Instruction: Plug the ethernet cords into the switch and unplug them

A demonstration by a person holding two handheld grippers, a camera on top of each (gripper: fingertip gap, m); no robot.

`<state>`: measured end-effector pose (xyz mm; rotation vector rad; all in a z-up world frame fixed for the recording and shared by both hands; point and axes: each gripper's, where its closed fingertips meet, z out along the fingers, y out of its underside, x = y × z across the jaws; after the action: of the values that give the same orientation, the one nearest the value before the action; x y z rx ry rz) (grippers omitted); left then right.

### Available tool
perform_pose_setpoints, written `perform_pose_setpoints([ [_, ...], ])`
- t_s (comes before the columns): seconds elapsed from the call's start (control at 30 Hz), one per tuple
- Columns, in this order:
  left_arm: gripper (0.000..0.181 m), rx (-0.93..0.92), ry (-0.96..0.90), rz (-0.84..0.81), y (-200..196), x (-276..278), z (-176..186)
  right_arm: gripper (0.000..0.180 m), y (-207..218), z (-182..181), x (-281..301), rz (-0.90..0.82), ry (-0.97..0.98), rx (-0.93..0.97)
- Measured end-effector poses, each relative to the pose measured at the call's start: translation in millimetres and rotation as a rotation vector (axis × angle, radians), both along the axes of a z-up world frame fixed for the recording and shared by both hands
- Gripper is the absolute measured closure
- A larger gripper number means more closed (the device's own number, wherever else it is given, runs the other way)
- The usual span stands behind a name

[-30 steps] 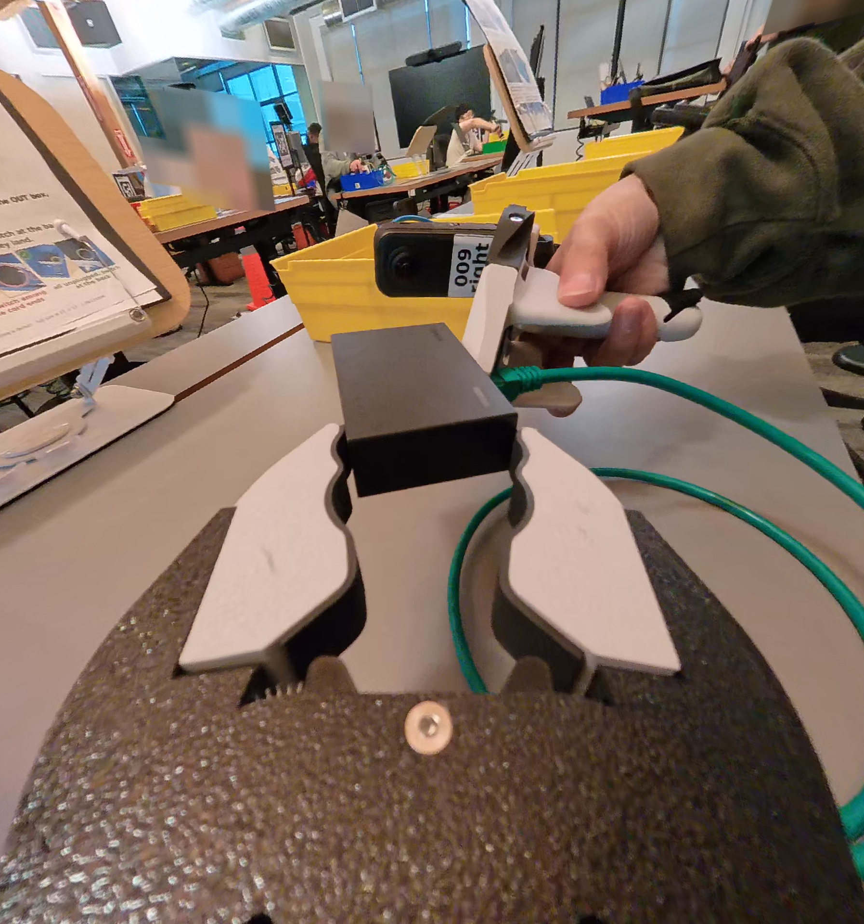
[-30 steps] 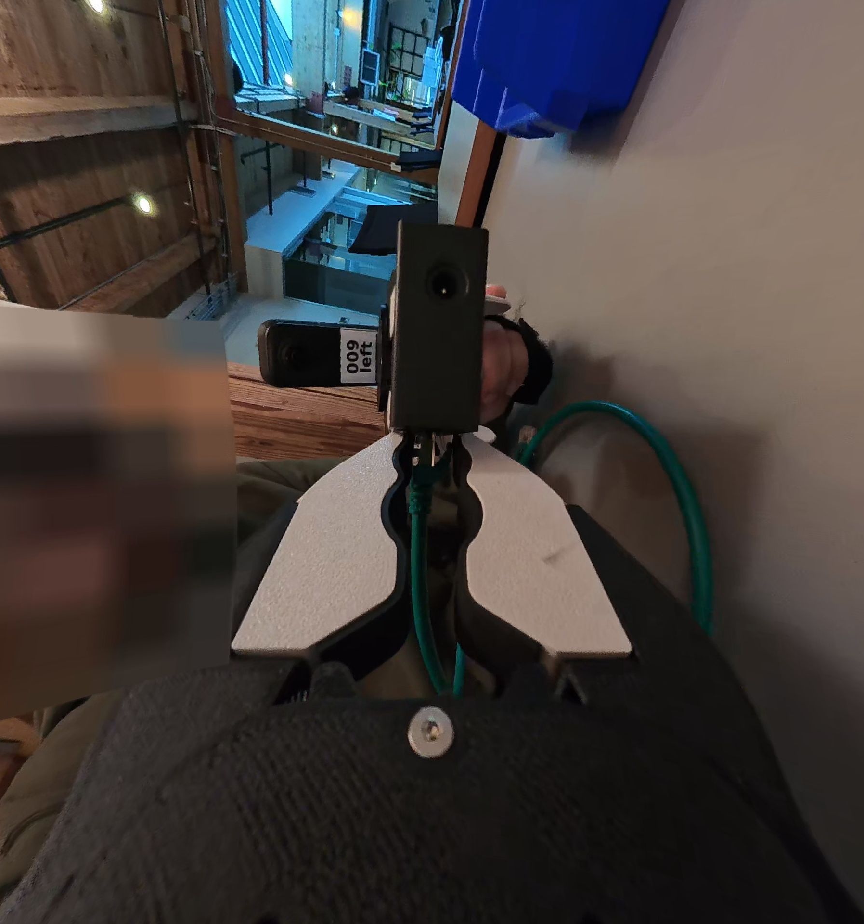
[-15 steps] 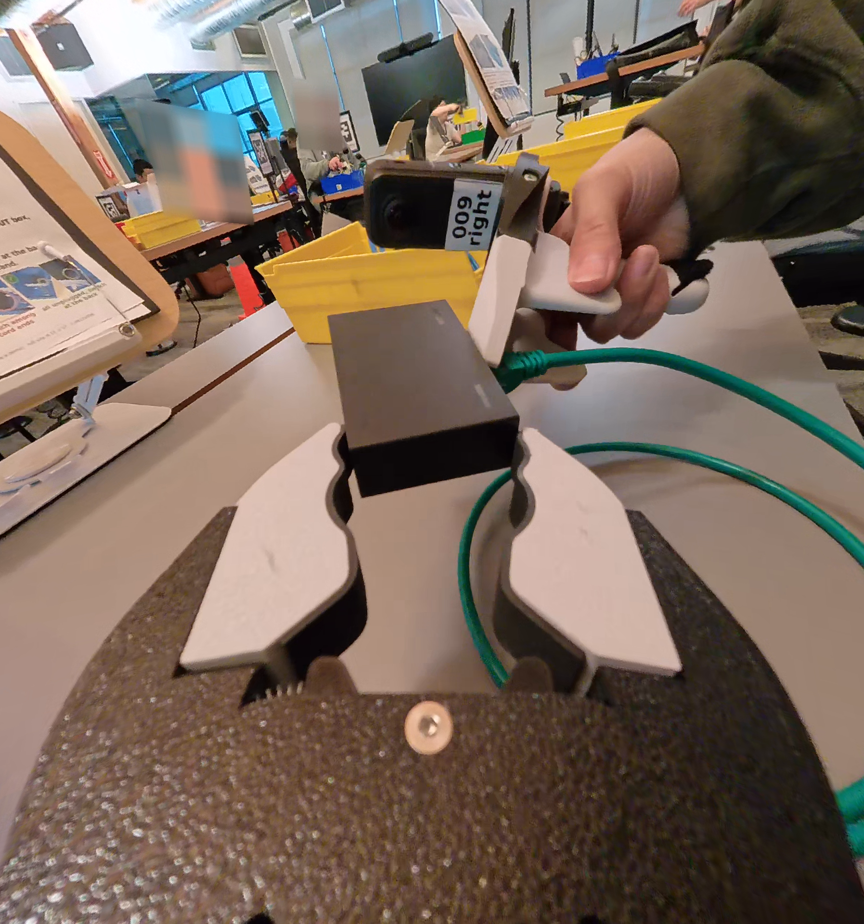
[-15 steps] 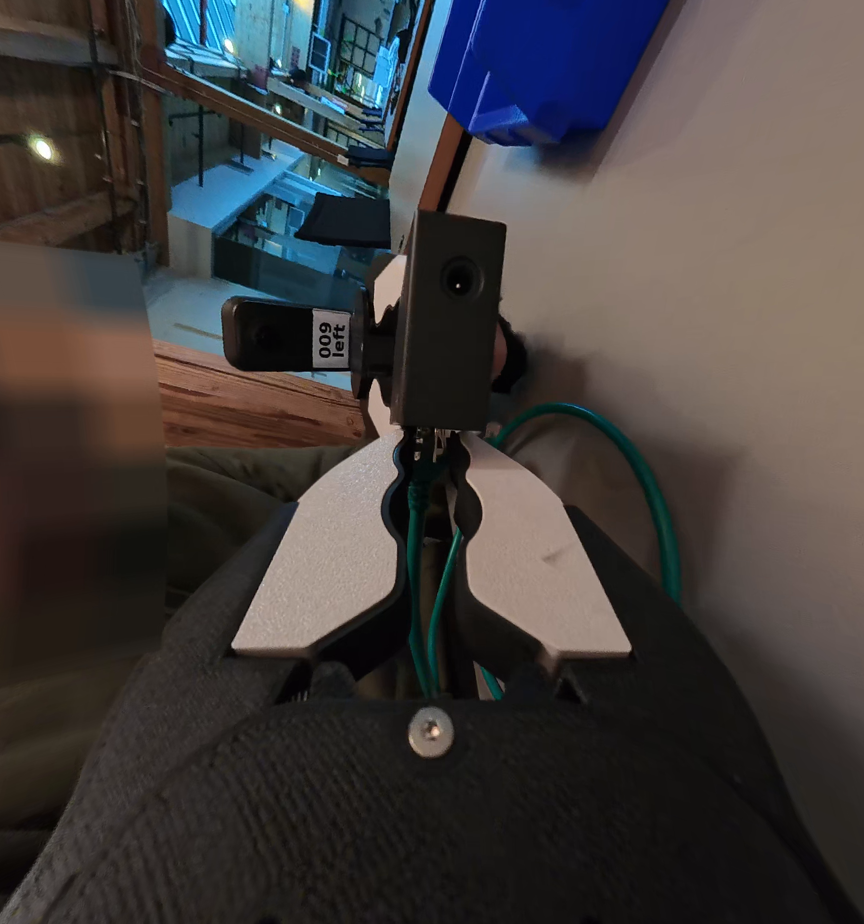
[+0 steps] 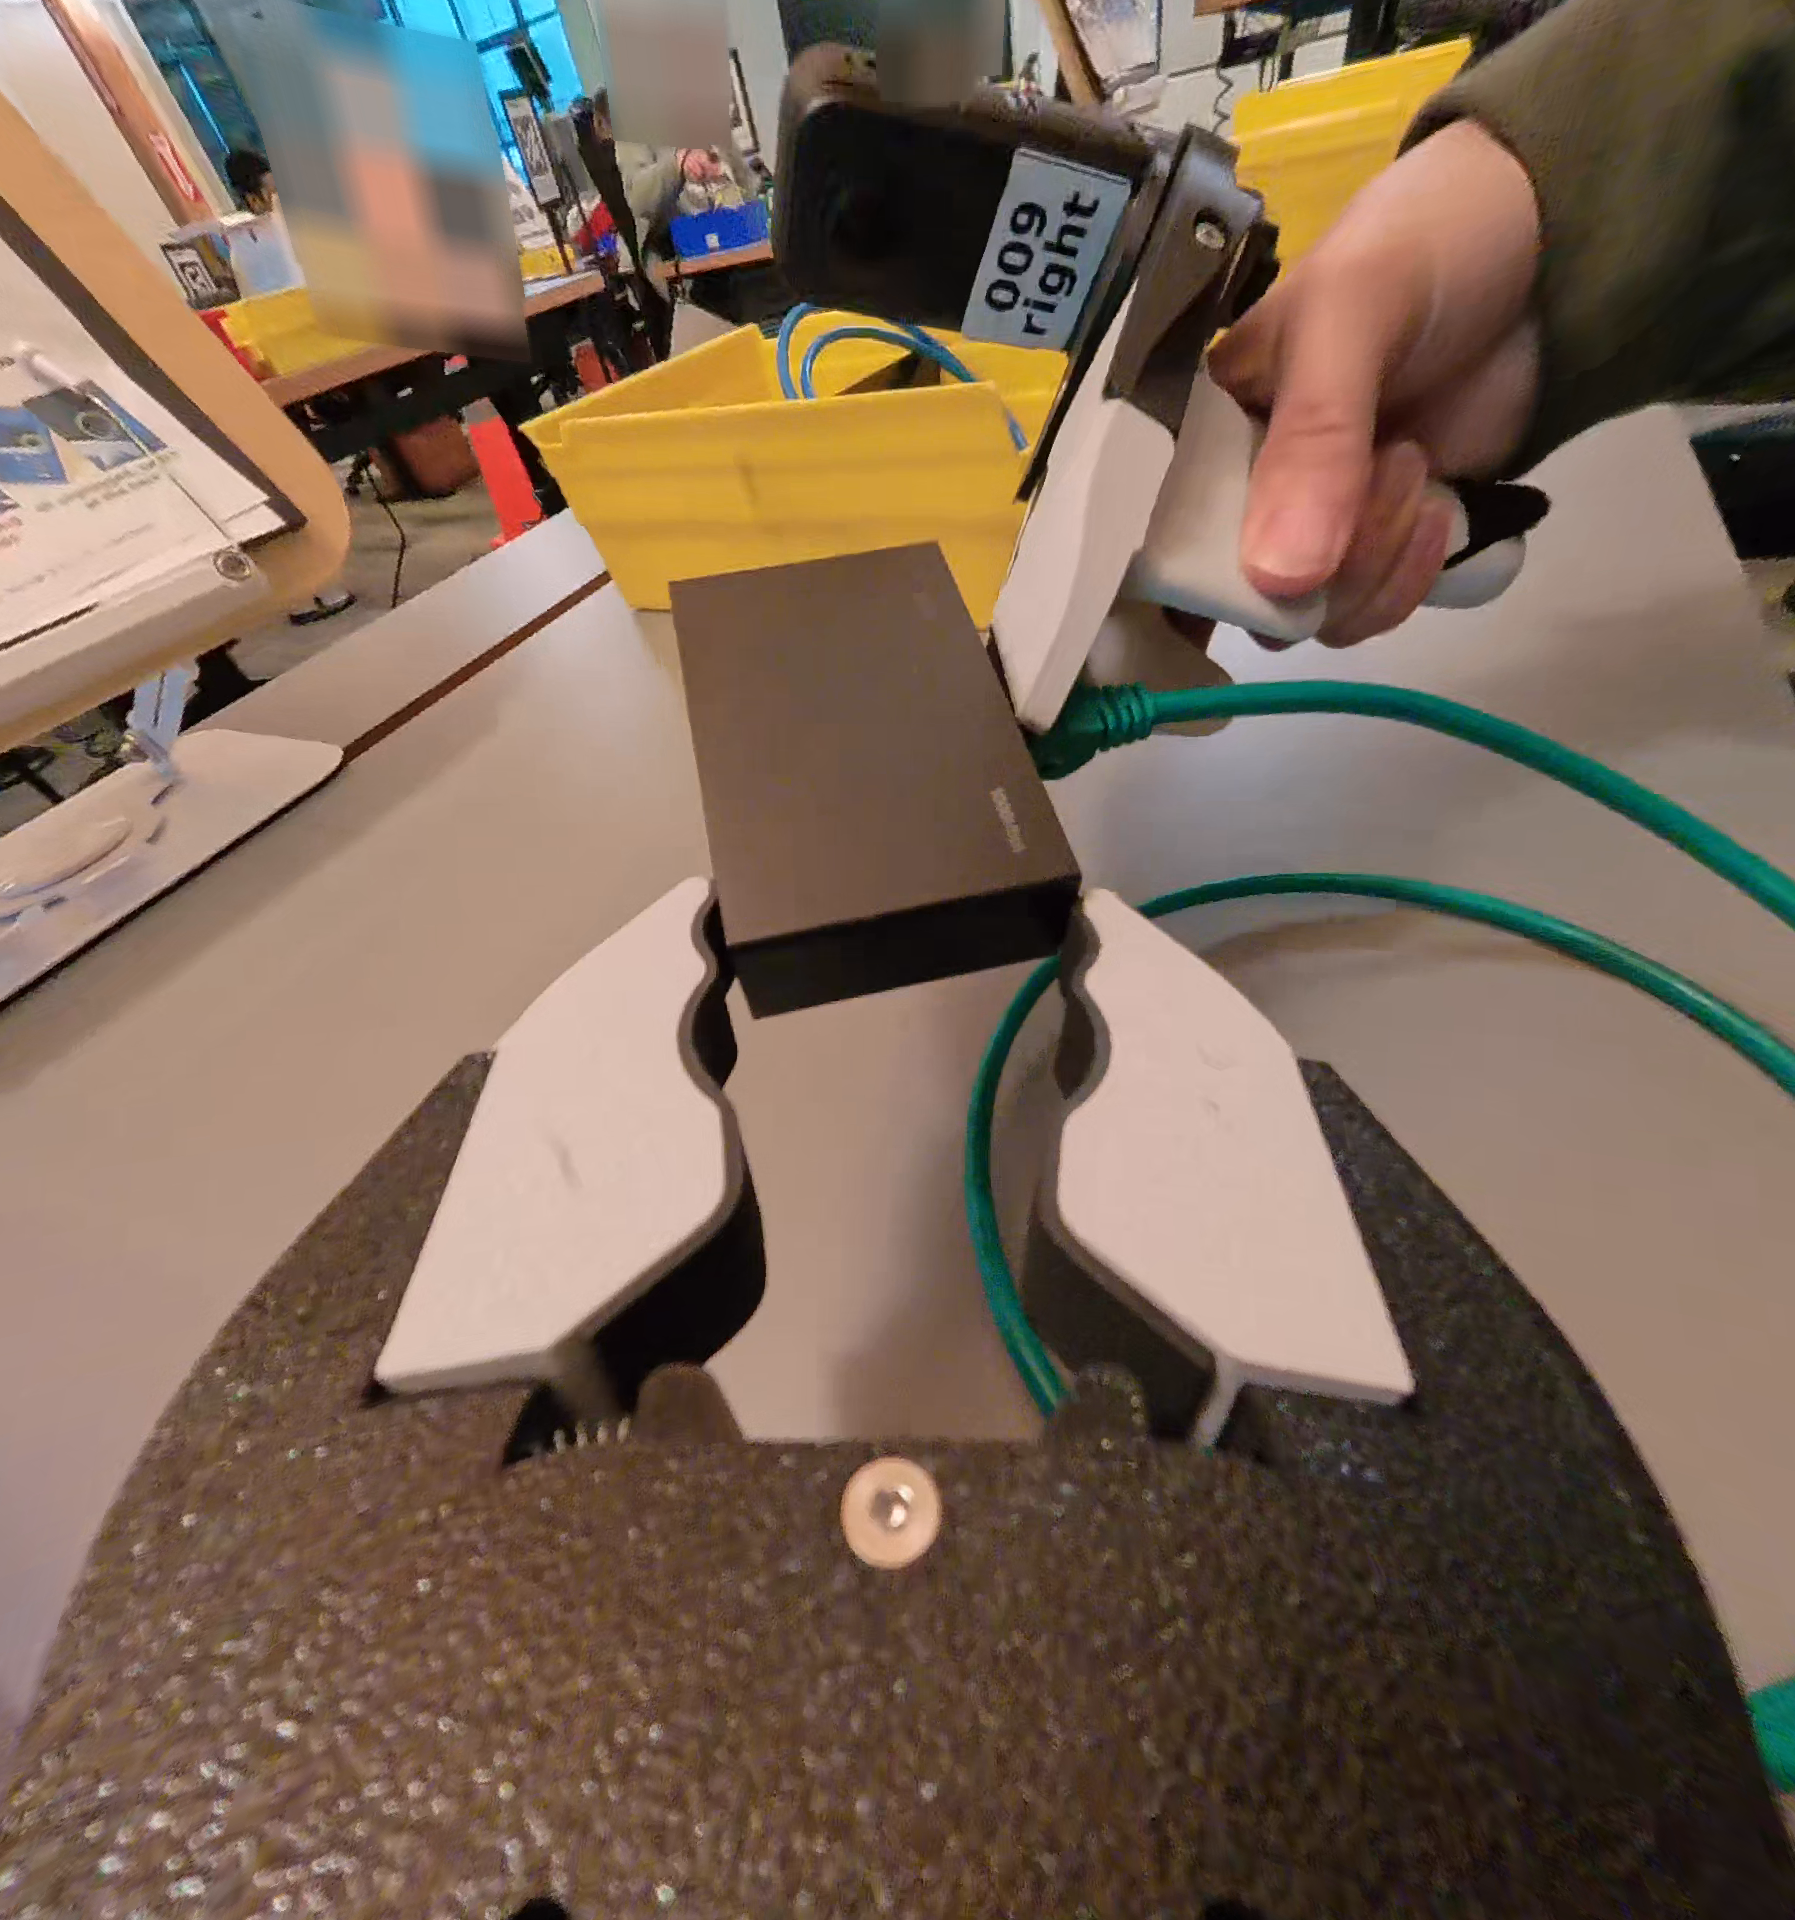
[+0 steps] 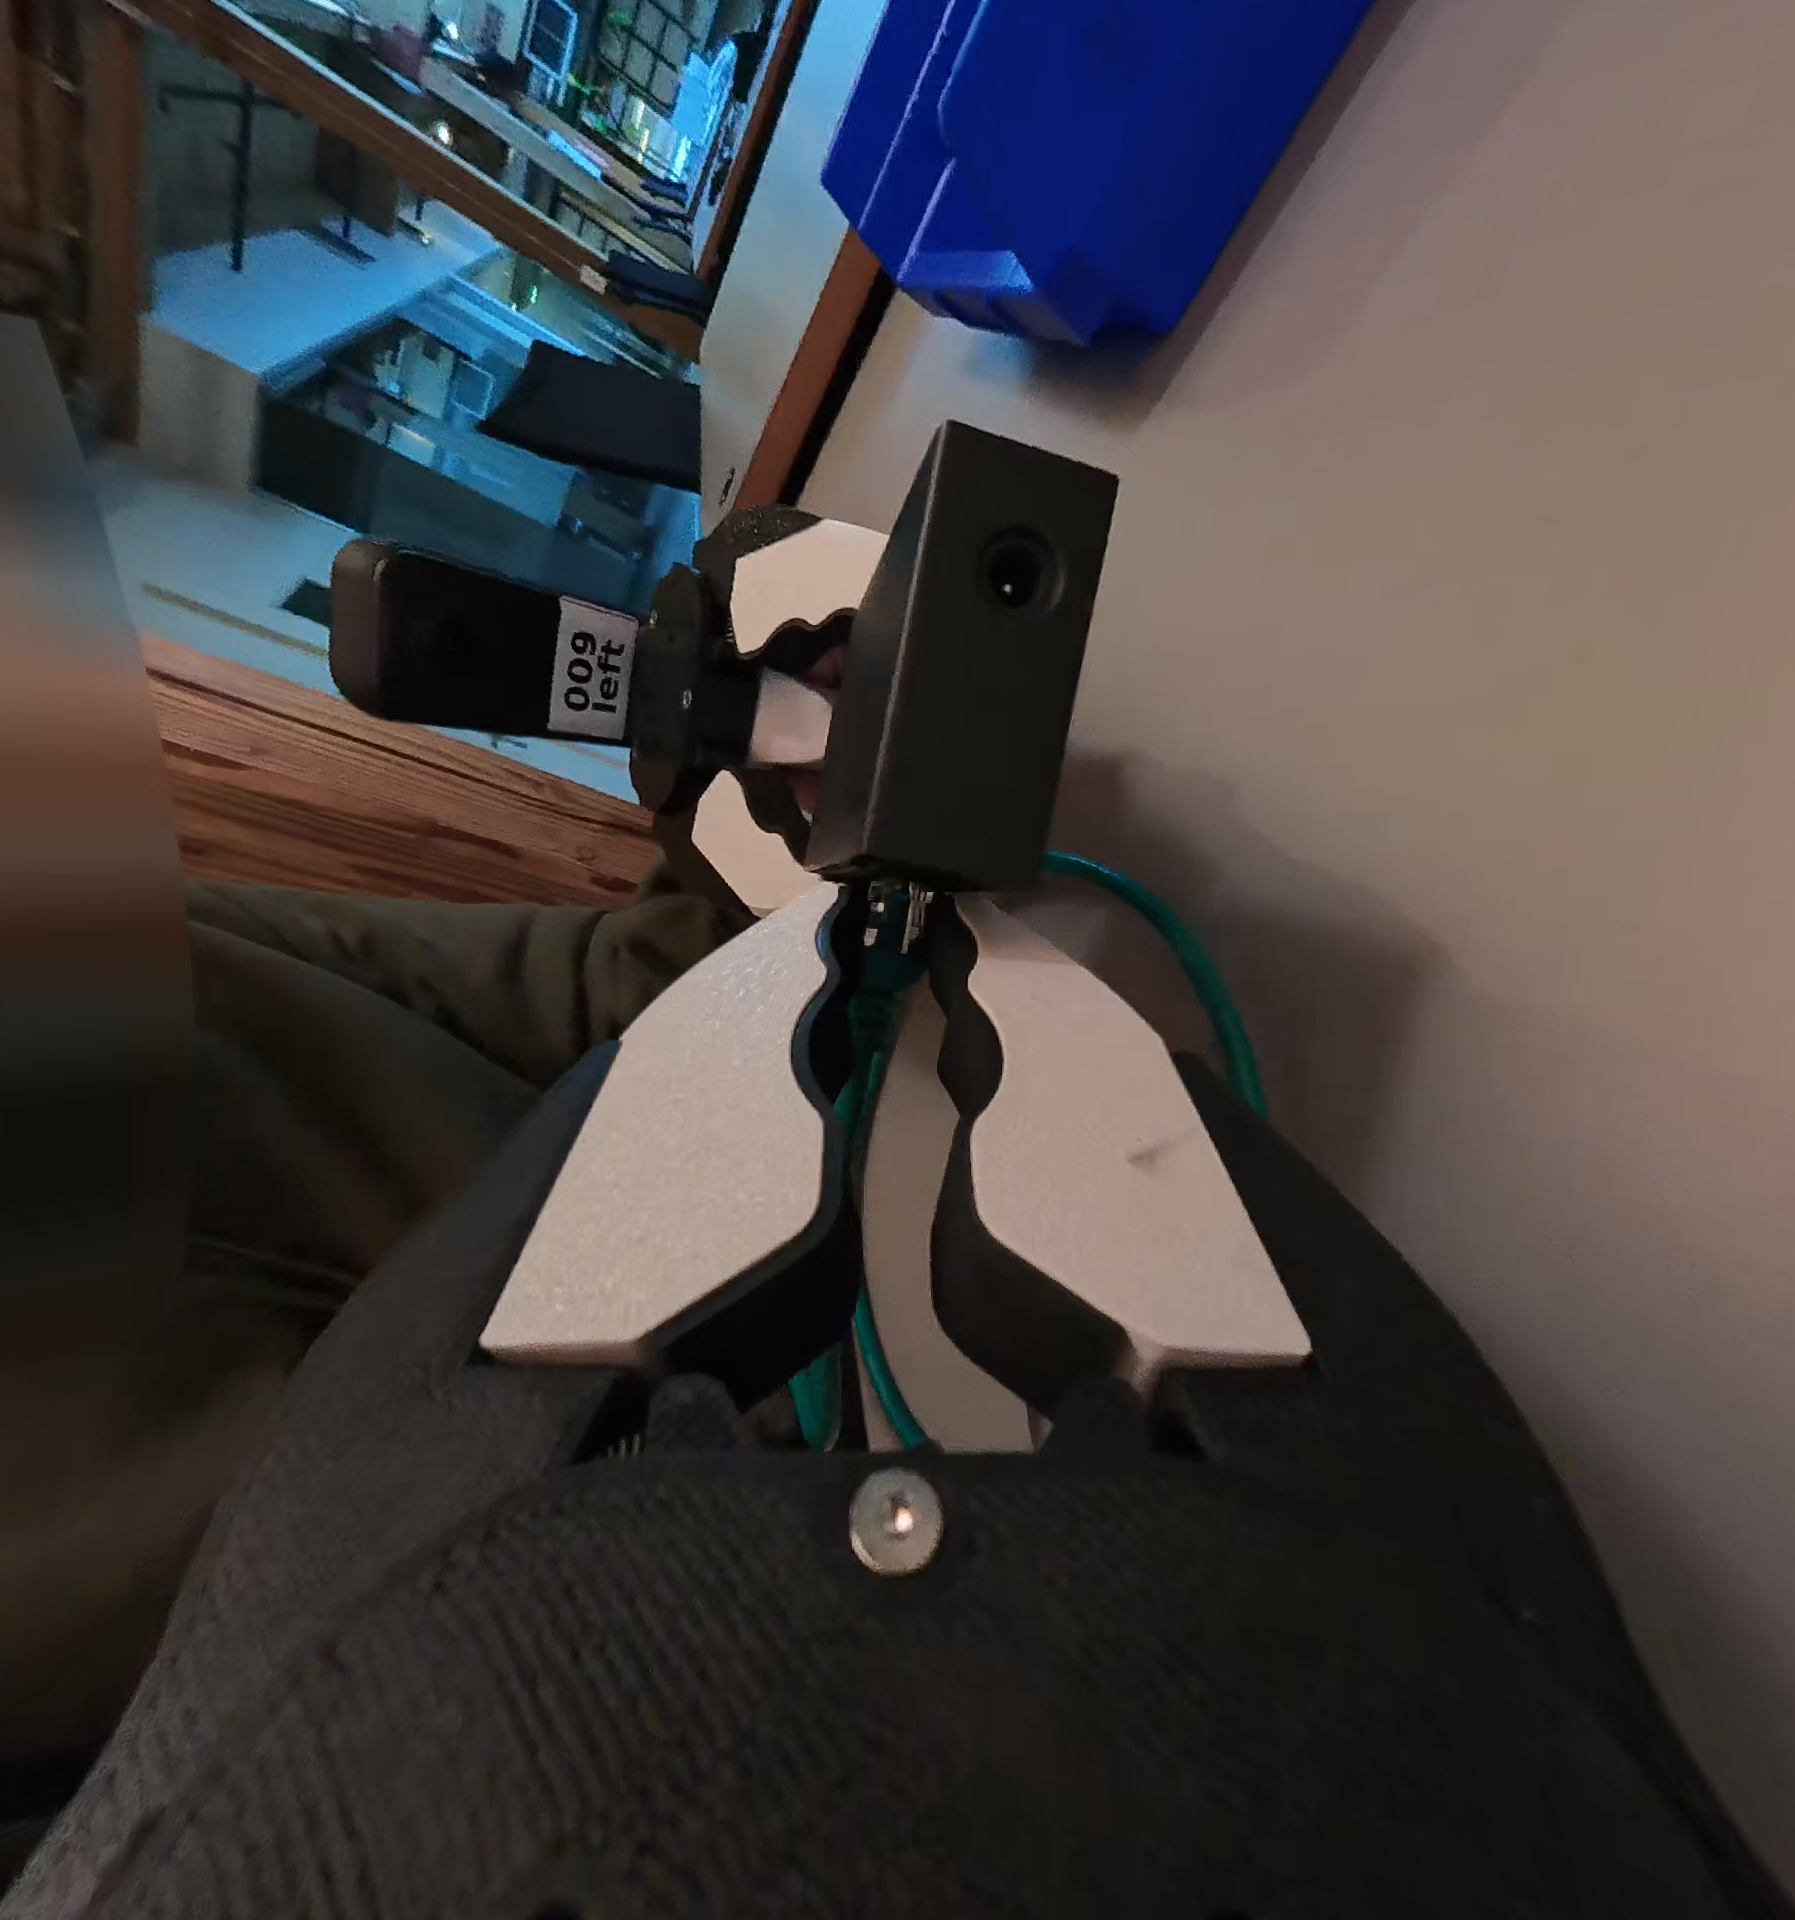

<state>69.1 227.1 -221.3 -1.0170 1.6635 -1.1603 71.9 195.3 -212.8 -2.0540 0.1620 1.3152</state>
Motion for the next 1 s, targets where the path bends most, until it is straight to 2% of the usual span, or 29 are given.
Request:
perform_pose_setpoints([
  [0.1,0.121,0.045,-0.036,-0.003,-3.1,-0.2,3.1,0.165,-4.1,1.9,-0.8,0.003,0.043,-0.021],
  [0.23,0.121,0.007,-0.086,-0.001,-5.7,0.1,11.9,0.165,-5.5,9.1,0.0,0.001,0.052,0.016],
  [0.43,0.121,-0.069,-0.232,0.011,-2.2,-6.8,35.5,0.165,2.7,26.2,-6.2,-0.037,0.183,0.074],
  [0.57,0.119,-0.058,-0.271,0.043,1.4,-8.1,41.7,0.165,6.0,27.8,-17.1,-0.021,0.179,0.093],
  [0.63,0.114,-0.049,-0.262,0.071,3.2,-6.6,42.1,0.166,7.3,28.3,-22.6,-0.01,0.159,0.1],
  [1.0,0.118,0.034,-0.081,0.131,9.7,2.0,18.2,0.166,7.8,17.8,-12.0,-0.009,-0.05,0.052],
])
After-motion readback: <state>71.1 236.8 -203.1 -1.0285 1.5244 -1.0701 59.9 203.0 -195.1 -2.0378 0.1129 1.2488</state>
